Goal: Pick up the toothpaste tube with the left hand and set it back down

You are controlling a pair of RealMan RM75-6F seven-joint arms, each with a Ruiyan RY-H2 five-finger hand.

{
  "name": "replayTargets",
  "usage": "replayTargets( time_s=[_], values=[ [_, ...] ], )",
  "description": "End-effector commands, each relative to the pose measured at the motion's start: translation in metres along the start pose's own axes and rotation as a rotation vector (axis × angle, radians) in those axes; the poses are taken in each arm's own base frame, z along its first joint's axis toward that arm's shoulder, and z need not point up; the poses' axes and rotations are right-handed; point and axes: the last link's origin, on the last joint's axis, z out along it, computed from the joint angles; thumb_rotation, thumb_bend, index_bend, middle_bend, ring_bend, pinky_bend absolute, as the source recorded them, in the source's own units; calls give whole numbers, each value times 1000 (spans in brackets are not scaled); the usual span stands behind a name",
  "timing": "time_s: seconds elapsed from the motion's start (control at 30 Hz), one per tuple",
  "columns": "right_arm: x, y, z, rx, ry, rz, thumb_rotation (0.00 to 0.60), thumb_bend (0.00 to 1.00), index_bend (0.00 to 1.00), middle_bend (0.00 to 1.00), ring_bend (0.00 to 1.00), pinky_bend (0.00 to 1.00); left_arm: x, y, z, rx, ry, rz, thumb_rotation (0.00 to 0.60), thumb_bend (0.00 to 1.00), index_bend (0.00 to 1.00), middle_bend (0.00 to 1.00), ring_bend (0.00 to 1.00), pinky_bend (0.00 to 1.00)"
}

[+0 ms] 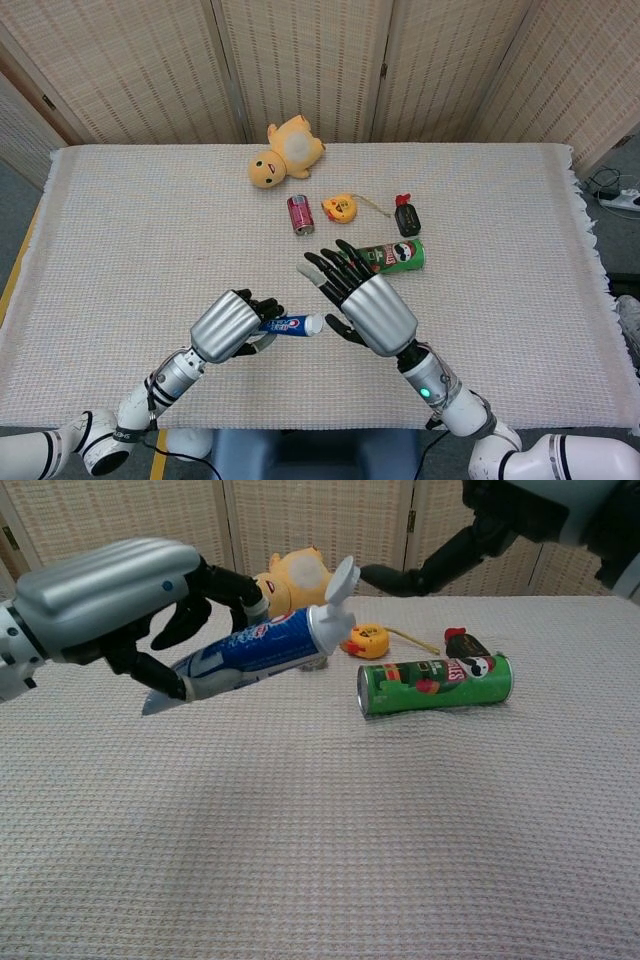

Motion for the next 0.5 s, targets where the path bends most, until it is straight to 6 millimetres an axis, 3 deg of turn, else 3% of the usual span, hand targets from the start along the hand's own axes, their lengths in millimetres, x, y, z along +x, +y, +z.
replayTargets(
  time_s=[0.03, 0.33, 0.5],
  values=[
    [0, -3, 1, 10, -2, 7, 600, 394, 72, 113, 99, 33, -2, 0, 0, -2, -9, 19, 600, 652, 816, 841, 849, 717],
    [-7, -17, 6, 46, -25, 0, 600, 394, 72, 113, 99, 33, -4, 1, 2, 5, -15, 31, 600, 651, 816, 841, 849, 717],
    [-2, -11, 2, 26, -8, -11, 600, 394, 72, 113, 100, 33, -3, -5, -2, 29, -13, 30, 600, 651, 815, 841, 845, 717]
  ],
)
